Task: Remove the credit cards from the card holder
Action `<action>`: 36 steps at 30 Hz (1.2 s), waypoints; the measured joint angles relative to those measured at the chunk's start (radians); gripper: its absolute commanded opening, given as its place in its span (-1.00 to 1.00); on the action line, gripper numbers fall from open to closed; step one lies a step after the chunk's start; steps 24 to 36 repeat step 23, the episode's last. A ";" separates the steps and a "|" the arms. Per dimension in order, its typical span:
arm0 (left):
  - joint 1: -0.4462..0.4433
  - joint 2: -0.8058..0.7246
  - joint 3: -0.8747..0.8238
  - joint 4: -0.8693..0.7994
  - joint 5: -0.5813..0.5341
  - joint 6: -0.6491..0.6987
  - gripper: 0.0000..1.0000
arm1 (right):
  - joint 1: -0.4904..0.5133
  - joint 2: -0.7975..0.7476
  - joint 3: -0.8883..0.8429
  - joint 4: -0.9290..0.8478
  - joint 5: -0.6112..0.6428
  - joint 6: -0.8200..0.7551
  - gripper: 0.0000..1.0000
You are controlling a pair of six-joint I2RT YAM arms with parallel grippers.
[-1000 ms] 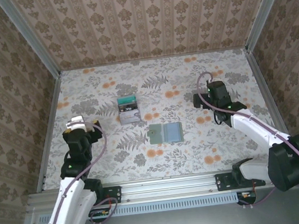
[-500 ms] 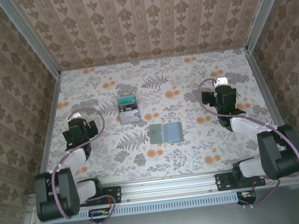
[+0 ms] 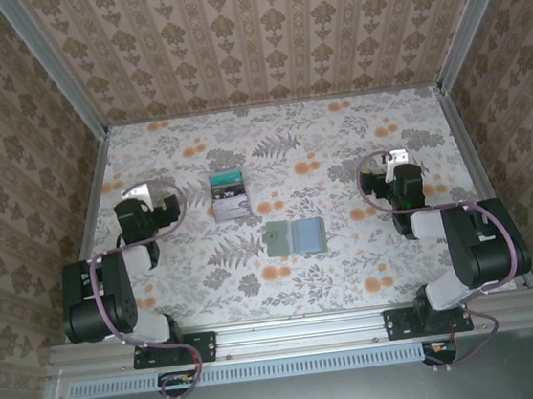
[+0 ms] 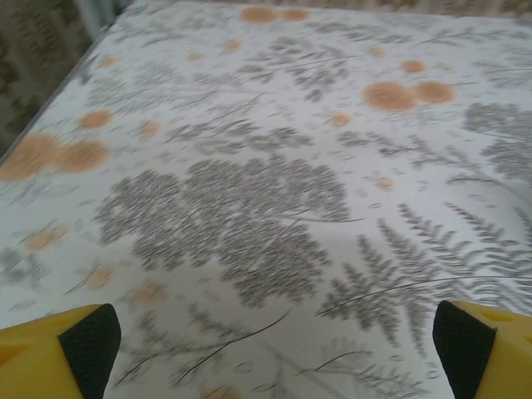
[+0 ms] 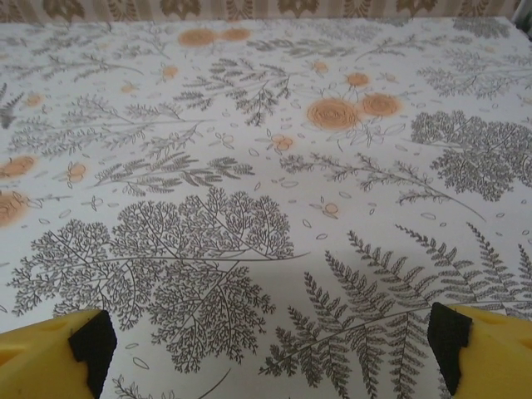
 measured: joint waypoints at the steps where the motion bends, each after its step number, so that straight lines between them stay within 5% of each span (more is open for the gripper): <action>1: -0.017 0.014 -0.002 0.026 0.001 0.013 1.00 | -0.001 0.000 -0.001 0.011 -0.005 0.000 0.99; 13: -0.087 0.054 -0.017 0.115 -0.059 0.066 1.00 | -0.001 0.000 -0.002 0.048 -0.022 0.000 0.99; 36: -0.088 0.054 -0.017 0.126 -0.078 0.077 1.00 | -0.001 0.000 -0.002 0.058 -0.022 0.000 0.99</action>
